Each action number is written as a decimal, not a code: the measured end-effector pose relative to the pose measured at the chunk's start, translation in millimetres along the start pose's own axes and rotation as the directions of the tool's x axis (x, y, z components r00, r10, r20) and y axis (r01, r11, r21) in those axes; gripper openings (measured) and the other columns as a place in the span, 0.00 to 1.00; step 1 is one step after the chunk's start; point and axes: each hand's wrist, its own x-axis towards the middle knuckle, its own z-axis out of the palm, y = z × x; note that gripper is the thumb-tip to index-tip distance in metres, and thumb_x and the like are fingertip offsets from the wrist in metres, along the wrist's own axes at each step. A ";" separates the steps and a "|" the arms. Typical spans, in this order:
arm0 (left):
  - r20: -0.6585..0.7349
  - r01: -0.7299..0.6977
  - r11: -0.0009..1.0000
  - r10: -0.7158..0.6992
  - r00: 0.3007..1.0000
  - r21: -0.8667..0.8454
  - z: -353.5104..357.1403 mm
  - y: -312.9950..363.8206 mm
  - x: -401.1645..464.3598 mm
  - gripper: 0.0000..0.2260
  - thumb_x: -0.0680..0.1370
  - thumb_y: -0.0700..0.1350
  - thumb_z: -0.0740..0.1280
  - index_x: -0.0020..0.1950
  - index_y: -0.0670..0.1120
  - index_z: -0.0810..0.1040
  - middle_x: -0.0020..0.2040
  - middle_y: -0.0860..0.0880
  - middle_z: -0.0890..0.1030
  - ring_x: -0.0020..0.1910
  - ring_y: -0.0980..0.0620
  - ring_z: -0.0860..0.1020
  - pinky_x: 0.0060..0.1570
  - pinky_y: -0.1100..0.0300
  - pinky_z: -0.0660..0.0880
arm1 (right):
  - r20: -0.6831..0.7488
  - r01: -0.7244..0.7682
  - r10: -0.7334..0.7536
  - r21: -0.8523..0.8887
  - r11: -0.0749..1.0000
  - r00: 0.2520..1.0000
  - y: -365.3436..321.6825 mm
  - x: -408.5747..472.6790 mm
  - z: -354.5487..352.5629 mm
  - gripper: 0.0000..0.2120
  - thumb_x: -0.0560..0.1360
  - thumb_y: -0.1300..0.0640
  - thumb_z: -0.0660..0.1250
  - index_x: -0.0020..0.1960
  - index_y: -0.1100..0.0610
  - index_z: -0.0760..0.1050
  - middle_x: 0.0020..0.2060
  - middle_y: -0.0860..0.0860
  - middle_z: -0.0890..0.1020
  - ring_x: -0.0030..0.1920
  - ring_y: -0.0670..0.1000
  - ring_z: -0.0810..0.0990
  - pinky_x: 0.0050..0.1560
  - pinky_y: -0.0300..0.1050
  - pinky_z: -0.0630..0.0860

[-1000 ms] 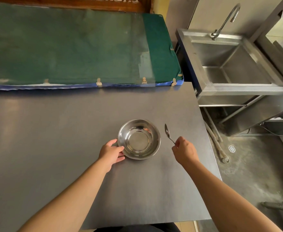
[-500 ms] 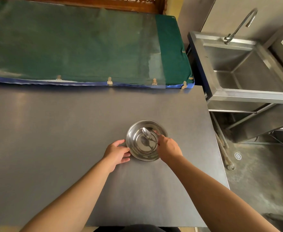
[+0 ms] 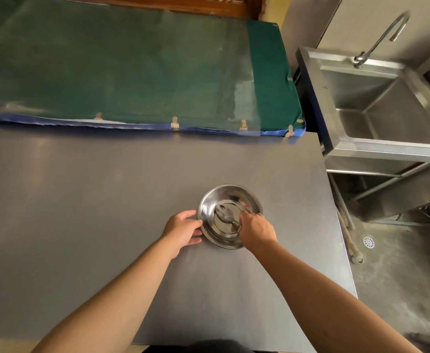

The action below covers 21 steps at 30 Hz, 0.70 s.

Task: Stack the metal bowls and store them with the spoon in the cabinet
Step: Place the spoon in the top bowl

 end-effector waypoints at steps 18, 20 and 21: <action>-0.022 -0.011 0.989 0.014 1.000 0.145 9.8 39.8 27.9 0.22 0.78 0.38 0.68 0.71 0.47 0.75 0.61 0.45 0.79 0.49 0.53 0.79 0.36 0.57 0.80 | -0.018 -0.267 0.303 0.427 0.864 0.953 40.3 20.8 -24.1 0.20 0.75 0.61 0.66 0.67 0.55 0.73 0.62 0.56 0.75 0.49 0.55 0.79 0.47 0.43 0.72; -0.015 -0.008 0.986 0.011 1.000 0.168 11.2 42.6 32.0 0.22 0.78 0.37 0.68 0.72 0.46 0.74 0.62 0.46 0.79 0.51 0.51 0.79 0.36 0.57 0.79 | 0.022 -0.300 0.328 0.469 0.831 0.944 44.7 22.2 -21.9 0.20 0.75 0.60 0.66 0.67 0.56 0.73 0.61 0.56 0.77 0.50 0.54 0.80 0.48 0.41 0.71; -0.013 -0.003 0.984 0.005 1.000 0.180 11.4 43.3 34.0 0.21 0.78 0.37 0.68 0.72 0.46 0.75 0.60 0.47 0.80 0.50 0.52 0.79 0.37 0.56 0.79 | 0.049 -0.322 0.343 0.495 0.807 0.938 46.1 22.3 -20.7 0.19 0.75 0.59 0.66 0.67 0.56 0.74 0.60 0.55 0.79 0.48 0.53 0.81 0.48 0.42 0.72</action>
